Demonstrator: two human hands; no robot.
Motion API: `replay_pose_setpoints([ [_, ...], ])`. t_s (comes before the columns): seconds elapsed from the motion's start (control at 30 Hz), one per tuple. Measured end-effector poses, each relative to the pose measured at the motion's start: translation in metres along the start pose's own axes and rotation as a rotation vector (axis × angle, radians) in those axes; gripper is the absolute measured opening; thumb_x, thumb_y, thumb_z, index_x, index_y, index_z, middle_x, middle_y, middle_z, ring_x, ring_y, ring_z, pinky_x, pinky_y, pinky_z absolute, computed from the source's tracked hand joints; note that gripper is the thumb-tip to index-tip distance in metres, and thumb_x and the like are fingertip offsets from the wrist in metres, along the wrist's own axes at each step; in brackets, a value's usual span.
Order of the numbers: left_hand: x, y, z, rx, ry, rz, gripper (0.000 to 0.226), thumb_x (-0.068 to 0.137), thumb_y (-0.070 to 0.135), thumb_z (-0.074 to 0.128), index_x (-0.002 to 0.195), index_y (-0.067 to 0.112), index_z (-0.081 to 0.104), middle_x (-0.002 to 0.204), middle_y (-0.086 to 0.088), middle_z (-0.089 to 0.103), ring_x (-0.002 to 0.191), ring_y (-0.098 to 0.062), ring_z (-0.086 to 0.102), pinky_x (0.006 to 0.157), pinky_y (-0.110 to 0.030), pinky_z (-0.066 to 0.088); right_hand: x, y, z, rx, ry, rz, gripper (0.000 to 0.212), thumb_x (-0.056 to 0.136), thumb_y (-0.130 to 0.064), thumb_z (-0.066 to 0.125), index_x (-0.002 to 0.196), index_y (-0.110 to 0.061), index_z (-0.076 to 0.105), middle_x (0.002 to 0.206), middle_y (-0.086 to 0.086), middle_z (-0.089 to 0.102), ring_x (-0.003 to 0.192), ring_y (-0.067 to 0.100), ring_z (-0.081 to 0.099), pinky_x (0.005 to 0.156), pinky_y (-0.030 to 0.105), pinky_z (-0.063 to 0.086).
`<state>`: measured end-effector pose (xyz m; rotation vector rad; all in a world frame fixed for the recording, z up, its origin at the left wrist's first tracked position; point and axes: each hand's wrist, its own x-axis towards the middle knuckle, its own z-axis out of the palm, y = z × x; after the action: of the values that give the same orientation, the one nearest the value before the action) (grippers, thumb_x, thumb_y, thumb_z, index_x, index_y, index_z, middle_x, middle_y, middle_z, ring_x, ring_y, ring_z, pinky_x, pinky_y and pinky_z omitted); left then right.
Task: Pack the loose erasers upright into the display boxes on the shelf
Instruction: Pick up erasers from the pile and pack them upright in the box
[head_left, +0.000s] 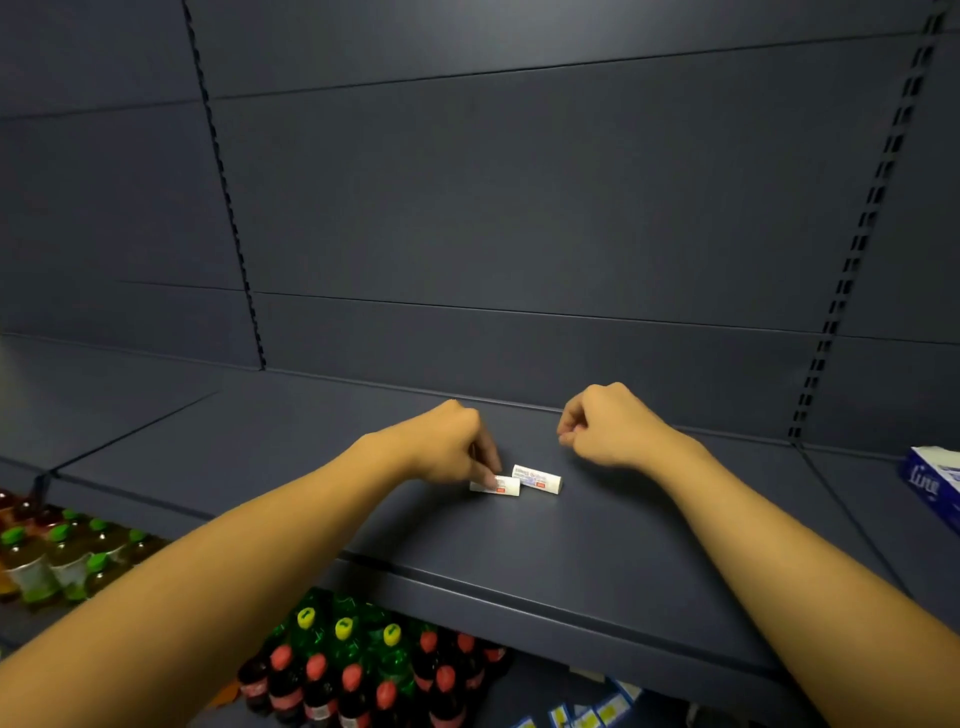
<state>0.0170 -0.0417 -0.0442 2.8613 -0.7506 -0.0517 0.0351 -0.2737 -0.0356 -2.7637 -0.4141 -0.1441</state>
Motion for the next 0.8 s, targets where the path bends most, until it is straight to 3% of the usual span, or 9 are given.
replay_pose_setpoints([
  [0.23,-0.006,-0.004,0.007,0.010,0.042,0.030,0.012,0.084,0.033,0.076,0.093,0.025,0.078,0.081,0.012,0.071,0.069,0.001,0.060,0.062,-0.012,0.041,-0.007,-0.011,0.010,0.008,-0.031,-0.029,0.011,0.081,-0.031,0.076,0.090,-0.024,0.079,0.079,-0.013,0.069,0.080,0.010,0.067,0.080,0.031,0.058],
  [0.4,-0.007,-0.005,0.008,0.010,0.034,0.004,0.009,0.082,0.031,0.074,0.090,0.026,0.075,0.078,0.011,0.071,0.073,-0.005,0.065,0.075,-0.033,0.058,-0.011,-0.016,0.017,0.014,-0.066,-0.016,0.021,0.079,-0.035,0.080,0.096,-0.024,0.080,0.081,-0.012,0.069,0.080,0.001,0.062,0.075,0.022,0.052],
  [0.53,-0.008,-0.011,0.005,0.020,0.062,-0.013,0.012,0.080,0.034,0.076,0.089,0.027,0.072,0.080,0.011,0.069,0.076,-0.009,0.065,0.076,-0.036,0.058,-0.010,-0.018,0.022,-0.002,-0.095,0.007,0.025,0.075,-0.040,0.081,0.095,-0.026,0.080,0.087,-0.011,0.073,0.083,0.002,0.063,0.082,0.029,0.057],
  [0.63,-0.009,-0.015,0.000,-0.004,0.107,-0.004,0.016,0.079,0.033,0.077,0.091,0.026,0.069,0.082,0.011,0.068,0.077,-0.010,0.064,0.075,-0.033,0.056,-0.011,-0.021,0.023,-0.011,-0.110,0.006,0.012,0.075,-0.036,0.079,0.080,-0.026,0.081,0.073,-0.010,0.074,0.074,0.004,0.068,0.077,0.036,0.061],
  [0.8,-0.004,-0.020,-0.006,-0.062,0.135,0.009,0.025,0.083,0.025,0.079,0.106,0.022,0.071,0.093,0.010,0.068,0.080,-0.005,0.060,0.063,-0.008,0.039,-0.012,-0.029,0.023,-0.035,-0.118,0.028,0.010,0.074,-0.028,0.077,0.069,-0.019,0.077,0.063,-0.007,0.071,0.065,0.003,0.065,0.073,0.036,0.061],
])
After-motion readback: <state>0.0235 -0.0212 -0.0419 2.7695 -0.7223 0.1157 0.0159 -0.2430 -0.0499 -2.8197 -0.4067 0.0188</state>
